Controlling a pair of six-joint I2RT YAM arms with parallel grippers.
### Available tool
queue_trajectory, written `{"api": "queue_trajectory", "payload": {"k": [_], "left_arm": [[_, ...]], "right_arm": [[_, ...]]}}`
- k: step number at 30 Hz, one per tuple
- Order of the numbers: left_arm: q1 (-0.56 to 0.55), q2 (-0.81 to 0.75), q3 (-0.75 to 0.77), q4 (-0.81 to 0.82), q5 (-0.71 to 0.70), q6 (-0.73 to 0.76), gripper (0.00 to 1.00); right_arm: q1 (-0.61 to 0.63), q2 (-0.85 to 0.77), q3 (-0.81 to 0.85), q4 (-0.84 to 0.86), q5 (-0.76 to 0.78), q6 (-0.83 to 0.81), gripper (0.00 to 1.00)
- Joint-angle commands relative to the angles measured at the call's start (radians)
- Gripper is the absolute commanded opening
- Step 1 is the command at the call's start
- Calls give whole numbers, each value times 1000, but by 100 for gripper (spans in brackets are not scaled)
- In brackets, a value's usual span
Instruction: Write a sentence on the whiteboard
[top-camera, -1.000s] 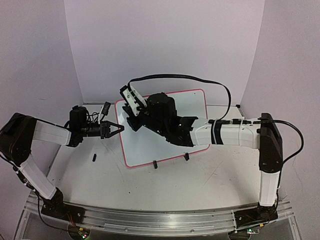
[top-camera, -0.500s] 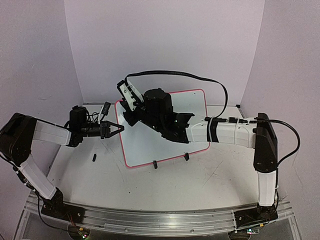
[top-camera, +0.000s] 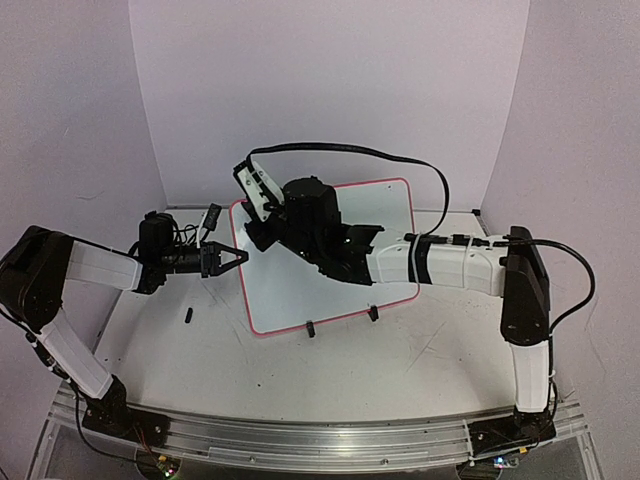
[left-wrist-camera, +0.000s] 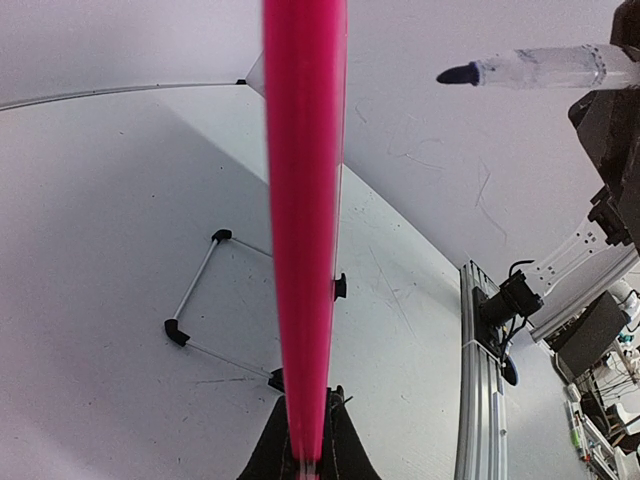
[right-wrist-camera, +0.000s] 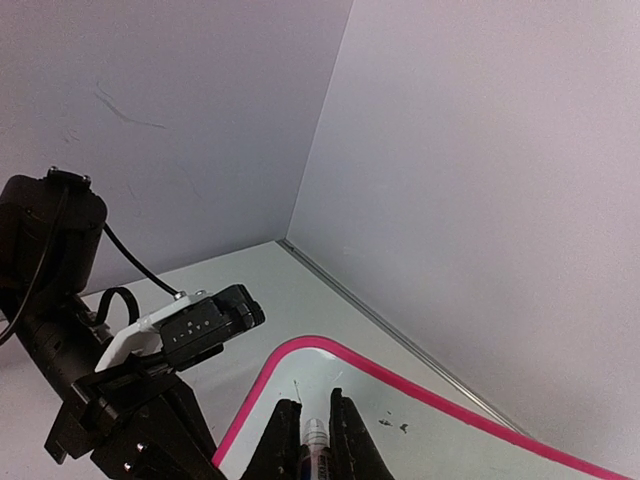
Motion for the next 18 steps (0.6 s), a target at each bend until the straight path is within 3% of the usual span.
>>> {"api": "queue_trajectory", "payload": {"k": [1, 18], "left_arm": [[5, 10, -1, -1, -83, 30, 0], [6, 5, 2, -2, -75, 28, 0]], "right_arm": [[-13, 2, 32, 13, 31, 21, 0], [-27, 28, 52, 7, 35, 24, 0]]}}
